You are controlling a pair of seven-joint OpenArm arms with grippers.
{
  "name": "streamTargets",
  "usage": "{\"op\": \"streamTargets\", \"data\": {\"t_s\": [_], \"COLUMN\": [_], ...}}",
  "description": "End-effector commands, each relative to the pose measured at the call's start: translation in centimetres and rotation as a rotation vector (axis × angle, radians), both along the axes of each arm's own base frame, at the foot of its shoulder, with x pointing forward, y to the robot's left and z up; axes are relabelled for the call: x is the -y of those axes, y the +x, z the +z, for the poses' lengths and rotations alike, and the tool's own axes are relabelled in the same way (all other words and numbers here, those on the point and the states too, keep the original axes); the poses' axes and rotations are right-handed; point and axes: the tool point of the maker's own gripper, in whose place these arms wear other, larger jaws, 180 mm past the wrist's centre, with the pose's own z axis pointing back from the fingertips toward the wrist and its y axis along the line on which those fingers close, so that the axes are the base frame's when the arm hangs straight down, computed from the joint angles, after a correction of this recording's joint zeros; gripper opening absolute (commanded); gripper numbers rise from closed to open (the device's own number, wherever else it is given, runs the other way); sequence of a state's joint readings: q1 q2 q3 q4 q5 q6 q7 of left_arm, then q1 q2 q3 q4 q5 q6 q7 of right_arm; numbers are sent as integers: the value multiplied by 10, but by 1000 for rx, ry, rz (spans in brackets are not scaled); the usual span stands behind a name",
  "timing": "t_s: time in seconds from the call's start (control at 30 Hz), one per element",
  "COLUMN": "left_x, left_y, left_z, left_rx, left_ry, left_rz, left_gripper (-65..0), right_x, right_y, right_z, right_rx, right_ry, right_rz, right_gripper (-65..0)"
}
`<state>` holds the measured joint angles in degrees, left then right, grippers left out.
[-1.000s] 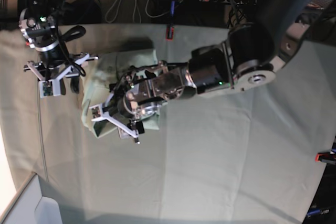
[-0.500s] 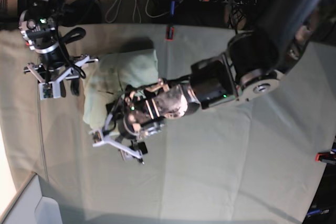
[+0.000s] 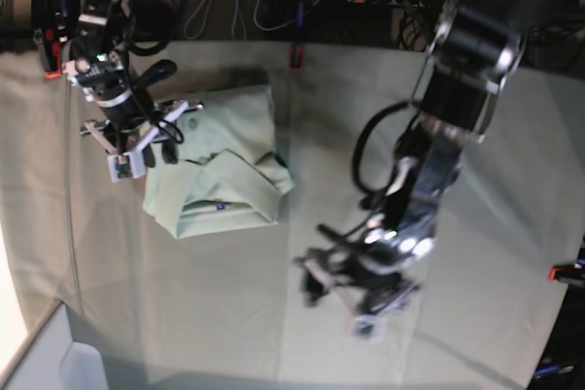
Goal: Layout the t-shirt on the table in an organized manner, then fold the t-shirt properly
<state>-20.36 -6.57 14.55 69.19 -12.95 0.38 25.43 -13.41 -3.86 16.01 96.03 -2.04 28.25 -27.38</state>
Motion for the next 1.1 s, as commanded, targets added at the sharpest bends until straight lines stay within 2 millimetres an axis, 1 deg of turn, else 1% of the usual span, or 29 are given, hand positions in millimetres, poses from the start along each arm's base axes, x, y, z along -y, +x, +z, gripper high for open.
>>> {"op": "streamTargets", "data": {"t_s": [0.0, 0.13, 0.2, 0.27, 0.3, 0.37, 0.4, 0.47, 0.53, 0.63, 0.73, 0.9, 0.97, 1.03, 1.07], "left_x": [-16, -103, -139, -165, -176, -194, -198, -203, -202, -198, -196, -184, -173, -159, -151], "left_y": [0, -43, -66, -84, -91, -105, -111, -119, -125, -130, -132, -142, -150, -163, -171], "left_z": [17, -2, -11, -18, -21, -28, -32, -38, -44, -45, -45, -42, -41, -44, -46], "left_rx": [56, 31, 12, -4, -11, -31, -42, -59, -75, -79, -79, -94, -148, -228, -265], "left_ry": [-33, -49, -41, -37, -34, -28, -26, -21, -20, -22, -25, -41, -55, -73, -83], "left_rz": [42, 247, 336, 405, 435, 483, 497, 509, 510, 506, 501, 491, 476, 460, 452], "left_gripper": [-196, -196, -196, -196, -196, -196, -196, -196, -196, -196, -196, -196, -196, -198, -211], "right_x": [-1, -7, -14, -23, -27, -34, -35, -33, -31, -26, -11, 9, 24, 45, 55], "right_y": [6, 4, 0, -3, -8, -13, -15, -20, -23, -17, -9, -4, -7, -14, -17], "right_z": [4, -17, -23, -25, -28, -33, -33, -37, -37, -23, -4, 17, 23, 31, 37], "right_rx": [27, -27, -44, -52, -65, -80, -83, -97, -98, -60, -5, 48, 58, 73, 82], "right_ry": [13, 45, 54, 61, 65, 73, 73, 73, 66, 48, 23, -14, -36, -67, -84], "right_rz": [0, -2, 14, 37, 47, 64, 66, 61, 62, 60, 23, -21, -57, -108, -130], "right_gripper": [-463, -476, -476, -476, -476, -476, -476, -477, -477, -477, -476, -476, -477, -480, -481]}}
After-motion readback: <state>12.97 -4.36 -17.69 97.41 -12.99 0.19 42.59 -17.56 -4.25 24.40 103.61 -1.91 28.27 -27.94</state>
